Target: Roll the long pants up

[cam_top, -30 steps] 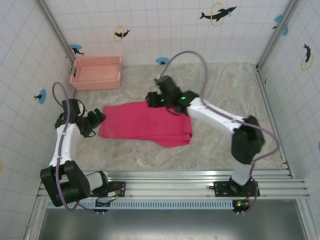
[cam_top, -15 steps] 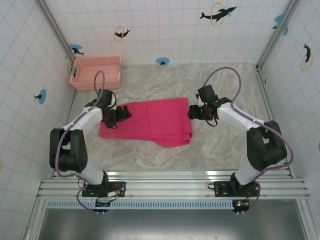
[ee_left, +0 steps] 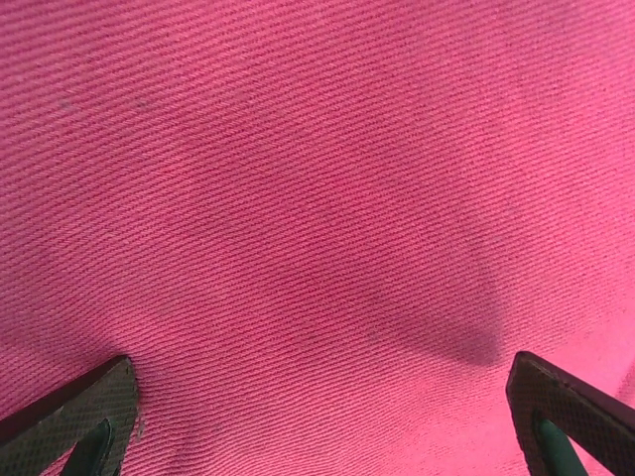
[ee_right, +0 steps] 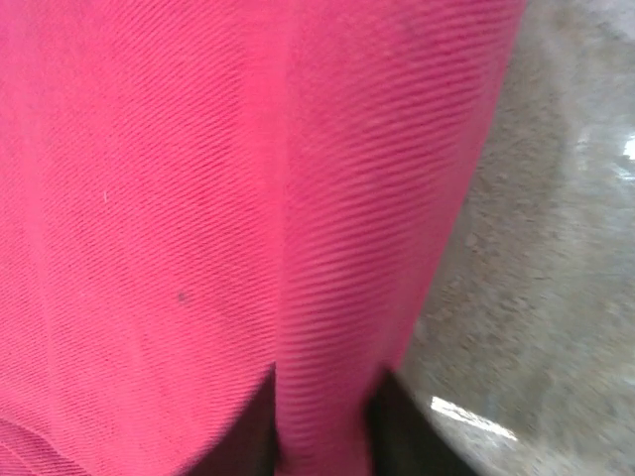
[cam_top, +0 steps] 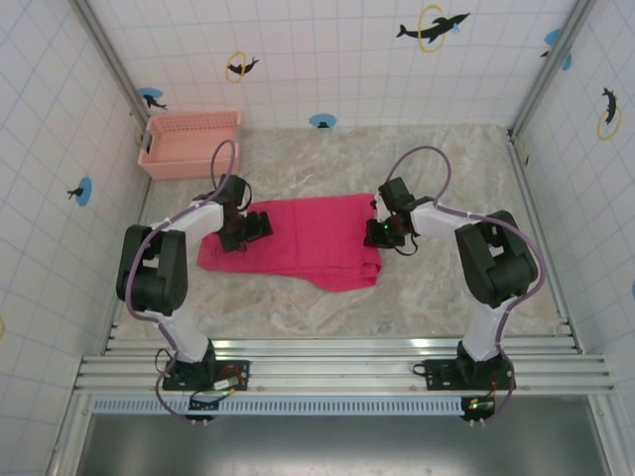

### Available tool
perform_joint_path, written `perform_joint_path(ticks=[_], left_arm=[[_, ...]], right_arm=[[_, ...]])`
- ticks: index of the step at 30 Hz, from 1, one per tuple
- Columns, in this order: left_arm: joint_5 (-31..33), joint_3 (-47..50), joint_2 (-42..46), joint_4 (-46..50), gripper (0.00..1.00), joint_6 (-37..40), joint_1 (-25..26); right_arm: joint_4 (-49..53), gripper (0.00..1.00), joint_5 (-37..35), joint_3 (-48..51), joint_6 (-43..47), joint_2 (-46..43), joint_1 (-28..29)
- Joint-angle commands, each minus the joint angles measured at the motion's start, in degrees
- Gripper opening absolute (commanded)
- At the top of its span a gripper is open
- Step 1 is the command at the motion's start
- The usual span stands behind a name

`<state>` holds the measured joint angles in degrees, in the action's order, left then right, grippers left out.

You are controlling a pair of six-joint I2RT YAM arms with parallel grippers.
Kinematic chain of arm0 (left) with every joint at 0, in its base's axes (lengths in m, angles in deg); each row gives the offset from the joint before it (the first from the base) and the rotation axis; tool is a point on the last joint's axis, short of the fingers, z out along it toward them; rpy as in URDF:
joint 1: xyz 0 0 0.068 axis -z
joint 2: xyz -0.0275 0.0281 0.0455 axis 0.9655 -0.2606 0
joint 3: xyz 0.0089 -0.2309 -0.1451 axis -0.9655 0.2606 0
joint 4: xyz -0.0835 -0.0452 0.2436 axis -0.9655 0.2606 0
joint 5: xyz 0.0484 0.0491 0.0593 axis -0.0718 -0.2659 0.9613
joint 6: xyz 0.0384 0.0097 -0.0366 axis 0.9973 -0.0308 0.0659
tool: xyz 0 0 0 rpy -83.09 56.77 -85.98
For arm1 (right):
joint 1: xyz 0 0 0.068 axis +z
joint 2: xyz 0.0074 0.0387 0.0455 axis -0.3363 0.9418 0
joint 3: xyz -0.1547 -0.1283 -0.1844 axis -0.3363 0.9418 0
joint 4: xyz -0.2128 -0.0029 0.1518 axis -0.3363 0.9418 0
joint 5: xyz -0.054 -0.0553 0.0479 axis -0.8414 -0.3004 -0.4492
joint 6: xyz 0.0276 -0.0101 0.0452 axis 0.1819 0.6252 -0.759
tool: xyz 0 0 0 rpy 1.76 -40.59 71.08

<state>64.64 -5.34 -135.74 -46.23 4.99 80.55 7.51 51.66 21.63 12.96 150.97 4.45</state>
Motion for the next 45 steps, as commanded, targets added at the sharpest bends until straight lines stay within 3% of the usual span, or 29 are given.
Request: perform_joint_path(ticks=[1,6,13,20,26,30,33,37,41,42,43,45], left_arm=[[-1.0,-0.9,-8.7,-1.4,0.98,-0.8,3.2],[0.3,-9.3,-16.3,-1.0,0.97,-2.3,8.2],[-2.8,-30.6,-31.2,3.1,0.98,-4.9,11.7],[-6.0,-55.3,-45.8,10.0,0.98,-3.8,14.4],[-8.1,-68.7,-54.2,12.6,0.98,-4.7,14.5],[-8.8,-73.9,-57.0,13.2,0.98,-4.4,14.3],[-9.3,-74.4,-57.0,12.4,0.98,-4.4,13.8],[-9.2,-74.7,-56.0,12.6,0.97,-2.7,12.8],[-11.7,-74.6,-54.7,12.3,0.98,-1.7,11.4],[-11.5,-74.6,-53.8,12.9,0.98,-0.7,11.2],[-8.5,-74.9,-52.4,15.0,0.97,2.0,11.2],[4.2,-72.0,-46.2,18.5,0.97,7.2,12.0]], right_arm=[[-0.1,0.06,1.2,0.3,-0.7,1.2,0.2],[-1.6,0.02,-4.0,6.1,-2.3,-6.5,-0.6],[3.1,0.0,-8.5,17.1,-6.6,-19.8,0.9],[-0.1,0.0,-14.3,24.9,-17.1,-27.0,12.2],[-4.3,0.01,-15.6,20.6,-21.4,-19.1,21.1],[-5.8,0.17,-13.9,14.3,-22.7,-11.1,26.1],[-6.0,0.48,-12.8,9.7,-23.2,-7.5,28.4],[-1.9,0.68,-14.2,5.3,-23.1,-8.3,29.7],[6.0,0.74,-18.4,4.5,-22.1,-15.6,29.8],[8.5,0.69,-19.7,4.3,-21.2,-18.5,30.0],[11.9,0.62,-22.2,3.3,-19.7,-21.2,31.0],[19.8,0.68,-27.2,0.1,-16.4,-25.6,33.5]])
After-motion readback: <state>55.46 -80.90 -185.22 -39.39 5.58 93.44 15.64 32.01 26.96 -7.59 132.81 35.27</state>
